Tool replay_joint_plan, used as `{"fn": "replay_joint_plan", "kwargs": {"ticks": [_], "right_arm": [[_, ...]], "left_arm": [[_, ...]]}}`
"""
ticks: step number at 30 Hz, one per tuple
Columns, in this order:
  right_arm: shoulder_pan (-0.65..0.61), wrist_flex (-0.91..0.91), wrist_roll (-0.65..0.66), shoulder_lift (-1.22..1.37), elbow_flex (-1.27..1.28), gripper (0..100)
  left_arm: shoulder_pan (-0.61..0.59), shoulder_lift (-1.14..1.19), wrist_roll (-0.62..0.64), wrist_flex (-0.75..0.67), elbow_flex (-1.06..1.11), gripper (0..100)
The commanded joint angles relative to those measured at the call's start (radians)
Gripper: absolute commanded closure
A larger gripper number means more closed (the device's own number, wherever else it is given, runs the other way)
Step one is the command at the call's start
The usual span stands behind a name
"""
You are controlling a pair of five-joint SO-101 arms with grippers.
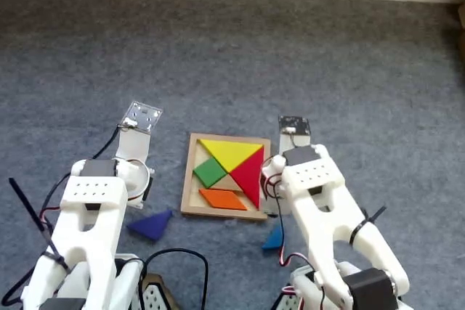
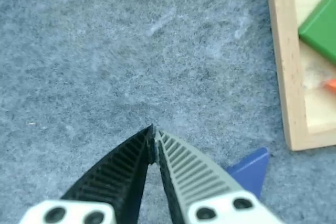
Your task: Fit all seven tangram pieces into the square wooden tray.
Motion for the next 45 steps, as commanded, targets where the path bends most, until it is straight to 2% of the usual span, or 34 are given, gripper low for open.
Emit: {"fn": "replay_joint_plan", "kwargs": {"ticks": [1,5,10,19,24,29,35,45], "right_arm": [[-0.059,0.008,-0.028,-0.044,0.035,80.7],[-0.102,0.008,-0.087,-0.044,0.051,80.6],[-0.108,0.008,-0.087,-0.03,0.073,80.6],[-0.111,-0.068,-0.08,0.226,0.128,80.7],[-0.157,-0.068,-0.08,0.263,0.127,83.7],[-0.154,-0.061,-0.078,0.217,0.077,99.6],[-0.154,-0.067,0.006,0.104,0.07,99.4],[-0.153,-0.031,0.158,-0.317,0.044,99.4]], "left_arm": [[-0.005,-0.022,0.005,-0.012,-0.016,99],[-0.005,-0.022,0.005,-0.012,-0.016,99],[-0.005,-0.022,0.005,-0.012,-0.016,99],[-0.005,-0.022,0.005,-0.012,-0.016,99],[-0.005,-0.022,0.005,-0.012,-0.016,99],[-0.005,-0.022,0.005,-0.012,-0.016,99],[-0.005,-0.022,0.005,-0.012,-0.016,99],[-0.005,-0.022,0.005,-0.012,-0.016,99]]}}
